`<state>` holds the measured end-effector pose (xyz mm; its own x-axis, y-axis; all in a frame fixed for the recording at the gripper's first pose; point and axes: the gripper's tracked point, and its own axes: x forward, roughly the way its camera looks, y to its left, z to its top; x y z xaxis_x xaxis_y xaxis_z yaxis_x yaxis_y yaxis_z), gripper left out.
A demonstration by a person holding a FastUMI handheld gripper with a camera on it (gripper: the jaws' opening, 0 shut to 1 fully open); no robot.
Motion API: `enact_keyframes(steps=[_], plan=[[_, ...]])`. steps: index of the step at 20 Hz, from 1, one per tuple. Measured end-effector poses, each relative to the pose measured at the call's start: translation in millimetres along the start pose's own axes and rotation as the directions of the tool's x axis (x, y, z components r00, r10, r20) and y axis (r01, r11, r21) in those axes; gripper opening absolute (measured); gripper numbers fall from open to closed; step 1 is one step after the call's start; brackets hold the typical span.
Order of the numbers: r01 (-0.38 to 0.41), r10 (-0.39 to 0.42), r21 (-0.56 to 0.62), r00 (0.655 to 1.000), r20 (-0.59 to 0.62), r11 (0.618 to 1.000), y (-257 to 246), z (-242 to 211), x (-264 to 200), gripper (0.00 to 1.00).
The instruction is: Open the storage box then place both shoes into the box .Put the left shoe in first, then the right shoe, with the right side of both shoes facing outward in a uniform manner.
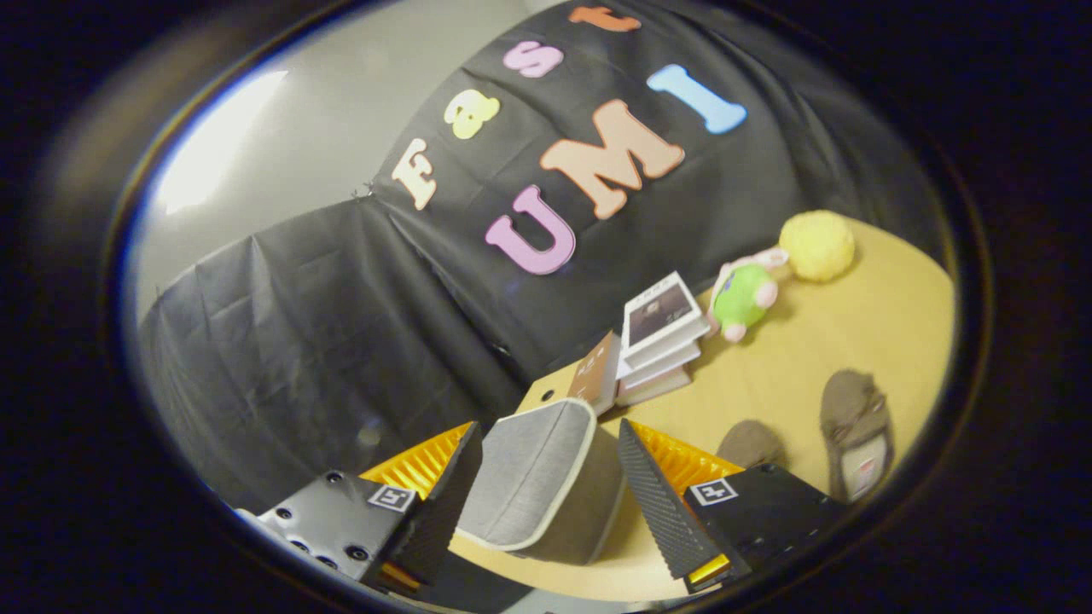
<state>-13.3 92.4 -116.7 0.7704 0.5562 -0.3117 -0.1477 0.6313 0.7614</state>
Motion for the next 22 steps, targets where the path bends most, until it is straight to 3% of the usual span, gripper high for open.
enact_keyframes(steps=[4,8,17,22], plan=[[-0.052,0.083,0.188,0.984,-0.16,0.981,-2.2,-48.2,13.0,1.0],[-0.066,0.179,0.37,0.943,-0.281,0.927,4.2,-89.6,32.7,1.0],[-0.016,0.243,0.478,0.875,-0.418,0.878,1.1,-141.3,39.2,0.97],[-0.008,0.271,0.504,0.85,-0.451,0.864,5.6,-155.8,40.0,0.77]])
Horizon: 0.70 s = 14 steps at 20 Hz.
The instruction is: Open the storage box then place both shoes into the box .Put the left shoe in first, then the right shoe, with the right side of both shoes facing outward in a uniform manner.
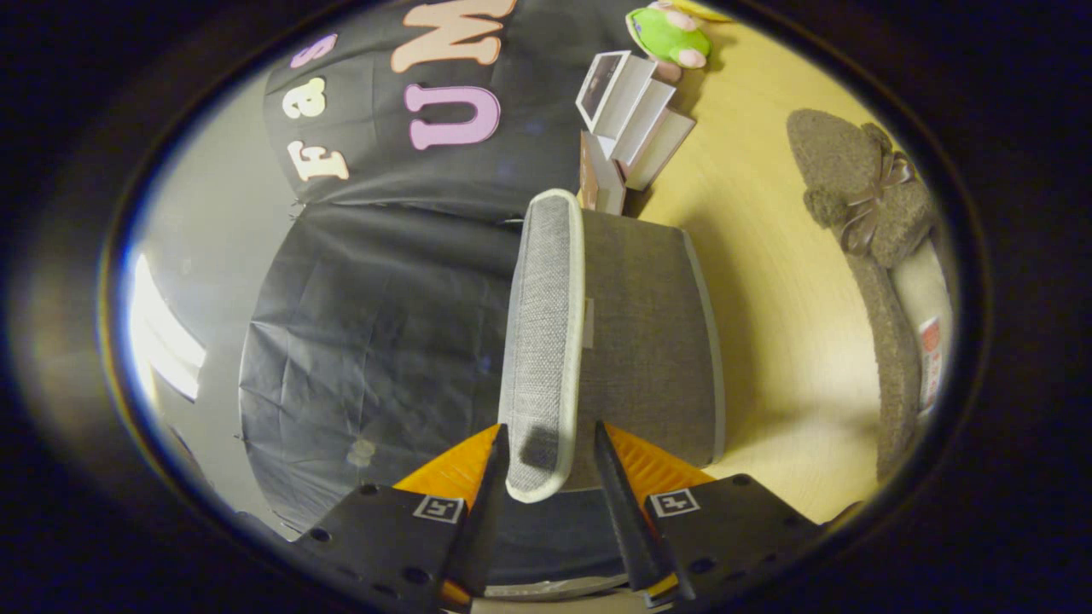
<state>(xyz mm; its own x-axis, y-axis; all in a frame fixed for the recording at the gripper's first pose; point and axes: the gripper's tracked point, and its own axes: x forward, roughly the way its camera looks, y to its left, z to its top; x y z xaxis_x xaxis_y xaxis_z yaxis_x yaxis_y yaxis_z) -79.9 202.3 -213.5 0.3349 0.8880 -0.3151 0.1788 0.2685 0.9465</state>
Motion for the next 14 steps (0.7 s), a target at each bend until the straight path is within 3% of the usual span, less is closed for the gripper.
enact_keyframes(steps=[3,6,8,11,13,14], plan=[[-0.002,0.002,-0.009,1.0,-0.029,1.0,-1.8,-5.5,2.8,0.64],[-0.034,0.033,-0.026,0.999,-0.024,0.999,4.5,-7.9,-5.2,0.64],[-0.029,0.029,-0.03,1.0,0.0,0.999,7.0,-1.3,1.8,0.22],[-0.033,0.034,-0.047,0.999,0.032,0.998,10.9,2.8,16.5,0.16],[-0.013,0.014,-0.071,1.0,0.016,0.997,15.2,1.9,6.5,0.03],[-0.016,0.017,-0.075,1.0,0.009,0.997,22.1,-0.6,1.3,0.03]])
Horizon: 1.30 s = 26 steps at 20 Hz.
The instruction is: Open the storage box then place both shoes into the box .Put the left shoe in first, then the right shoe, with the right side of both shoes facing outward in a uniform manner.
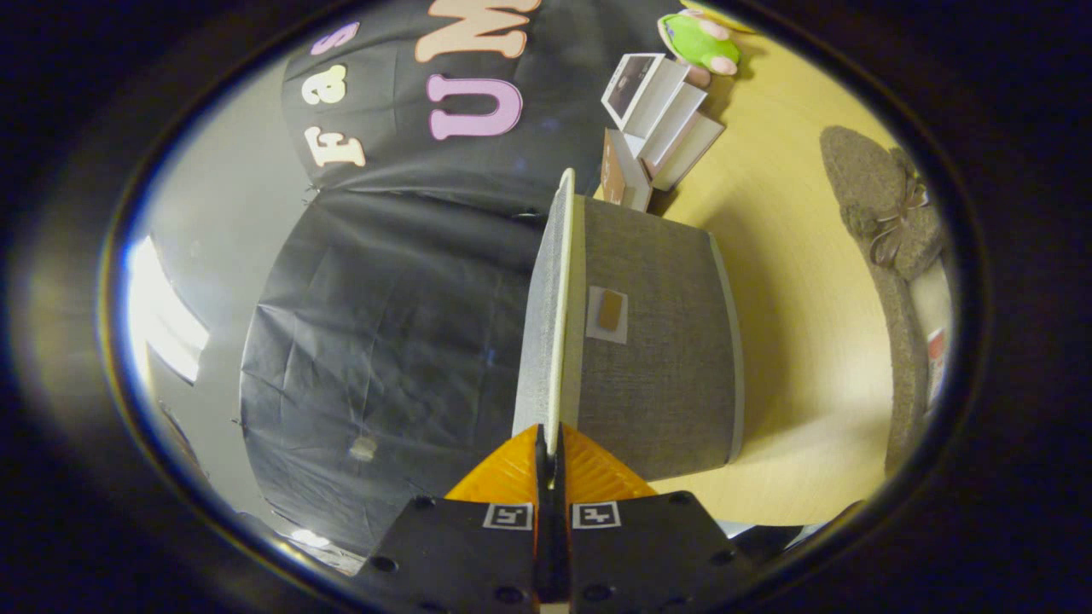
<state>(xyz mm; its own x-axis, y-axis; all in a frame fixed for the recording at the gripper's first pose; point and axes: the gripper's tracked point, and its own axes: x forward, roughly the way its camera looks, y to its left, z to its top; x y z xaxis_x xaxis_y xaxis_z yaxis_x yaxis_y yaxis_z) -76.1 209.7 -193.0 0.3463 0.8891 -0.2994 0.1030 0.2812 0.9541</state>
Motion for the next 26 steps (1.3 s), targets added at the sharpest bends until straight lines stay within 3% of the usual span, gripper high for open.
enact_keyframes(steps=[8,12,18,26], plan=[[0.007,-0.009,-0.15,1.0,-0.013,0.989,70.2,7.8,3.7,0.03],[-0.027,0.024,-0.212,1.0,-0.014,0.977,114.9,5.2,22.5,0.03],[-0.066,0.058,-0.296,0.998,-0.035,0.953,167.9,-22.4,67.2,0.03],[-0.078,0.062,-0.397,0.997,-0.052,0.915,198.2,-66.0,134.3,0.03]])
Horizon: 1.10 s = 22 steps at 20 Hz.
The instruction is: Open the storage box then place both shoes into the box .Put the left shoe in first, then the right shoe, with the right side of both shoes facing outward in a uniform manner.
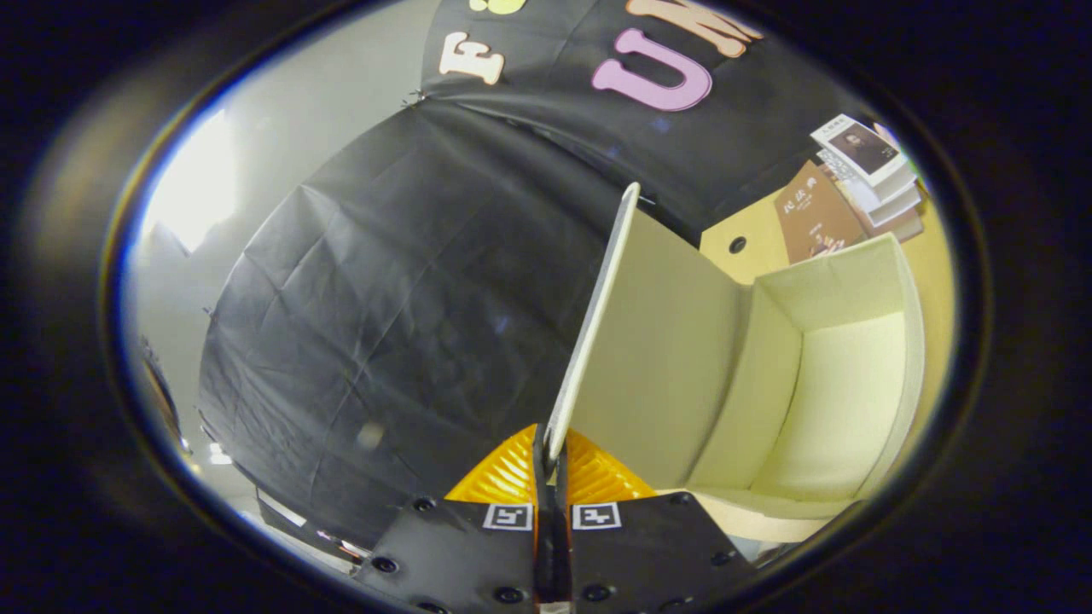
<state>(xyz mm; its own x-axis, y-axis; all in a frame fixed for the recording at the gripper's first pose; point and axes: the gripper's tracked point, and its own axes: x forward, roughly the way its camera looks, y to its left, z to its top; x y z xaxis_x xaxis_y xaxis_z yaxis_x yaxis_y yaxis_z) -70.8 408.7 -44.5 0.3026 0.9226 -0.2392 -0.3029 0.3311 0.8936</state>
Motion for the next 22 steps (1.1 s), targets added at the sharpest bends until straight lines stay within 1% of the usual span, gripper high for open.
enact_keyframes(steps=[7,10,11,13,14,16,21,22], plan=[[0.015,-0.019,-0.068,0.999,-0.048,0.998,10.0,-28.4,70.4,0.03],[0.025,-0.032,-0.116,0.997,-0.064,0.993,7.5,-39.7,91.0,0.13],[0.04,-0.05,-0.147,0.997,-0.066,0.988,1.6,-39.4,96.9,0.21],[0.061,-0.075,-0.195,0.995,-0.063,0.979,-3.9,-43.5,92.2,0.36],[0.056,-0.071,-0.209,0.996,-0.062,0.976,-3.1,-45.5,90.5,0.44],[0.075,-0.088,-0.254,0.995,-0.039,0.964,-8.3,-41.9,81.1,0.6],[0.201,-0.182,-0.403,0.979,0.087,0.893,-37.9,-11.1,36.5,0.99],[0.227,-0.198,-0.422,0.974,0.113,0.878,-45.1,-5.4,27.1,0.99]])
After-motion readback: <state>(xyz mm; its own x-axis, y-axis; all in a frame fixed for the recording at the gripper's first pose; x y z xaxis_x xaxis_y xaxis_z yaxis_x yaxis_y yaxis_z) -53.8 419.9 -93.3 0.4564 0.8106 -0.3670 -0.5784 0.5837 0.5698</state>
